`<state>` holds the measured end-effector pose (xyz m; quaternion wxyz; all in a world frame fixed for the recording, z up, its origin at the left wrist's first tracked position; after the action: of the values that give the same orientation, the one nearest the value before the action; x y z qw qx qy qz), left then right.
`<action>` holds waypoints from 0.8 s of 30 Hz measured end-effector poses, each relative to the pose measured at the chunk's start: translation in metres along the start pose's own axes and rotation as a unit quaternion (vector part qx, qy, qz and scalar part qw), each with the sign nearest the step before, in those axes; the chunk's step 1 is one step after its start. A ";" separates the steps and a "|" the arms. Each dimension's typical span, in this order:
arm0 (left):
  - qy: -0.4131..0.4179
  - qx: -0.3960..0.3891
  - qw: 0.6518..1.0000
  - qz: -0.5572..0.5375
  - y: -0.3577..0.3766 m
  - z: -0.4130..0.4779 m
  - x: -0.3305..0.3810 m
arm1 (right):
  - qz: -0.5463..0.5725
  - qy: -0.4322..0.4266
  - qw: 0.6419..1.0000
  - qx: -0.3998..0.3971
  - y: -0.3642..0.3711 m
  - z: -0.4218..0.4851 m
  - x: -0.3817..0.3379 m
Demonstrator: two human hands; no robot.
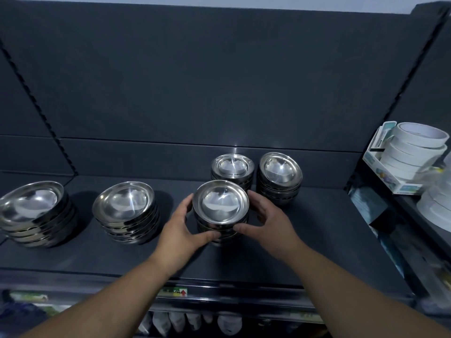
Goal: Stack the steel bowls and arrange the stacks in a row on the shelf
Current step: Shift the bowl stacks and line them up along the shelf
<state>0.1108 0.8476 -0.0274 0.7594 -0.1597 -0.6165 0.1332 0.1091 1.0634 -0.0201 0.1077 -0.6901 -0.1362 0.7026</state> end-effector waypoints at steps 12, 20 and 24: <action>-0.018 -0.014 1.000 0.021 0.003 -0.008 0.009 | -0.018 0.017 0.998 -0.055 -0.002 0.004 0.005; -0.007 -0.014 1.000 0.012 -0.003 -0.007 0.009 | -0.026 -0.009 0.999 -0.046 -0.004 0.007 -0.003; -0.019 -0.023 0.999 0.026 -0.002 -0.009 0.001 | -0.038 0.011 0.997 -0.059 -0.003 0.005 0.007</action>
<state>0.1197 0.8455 -0.0275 0.7396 -0.1910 -0.6297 0.1417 0.1034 1.0680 -0.0252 0.0949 -0.6973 -0.2025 0.6810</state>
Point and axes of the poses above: each hand's wrist, its own z-axis towards the middle knuckle, its own y-axis out of the palm, x = y × z, the point moved 3 cm from there along z, towards the middle knuckle, and after that the axes turned 4 degrees about y, right-handed, at the moved point
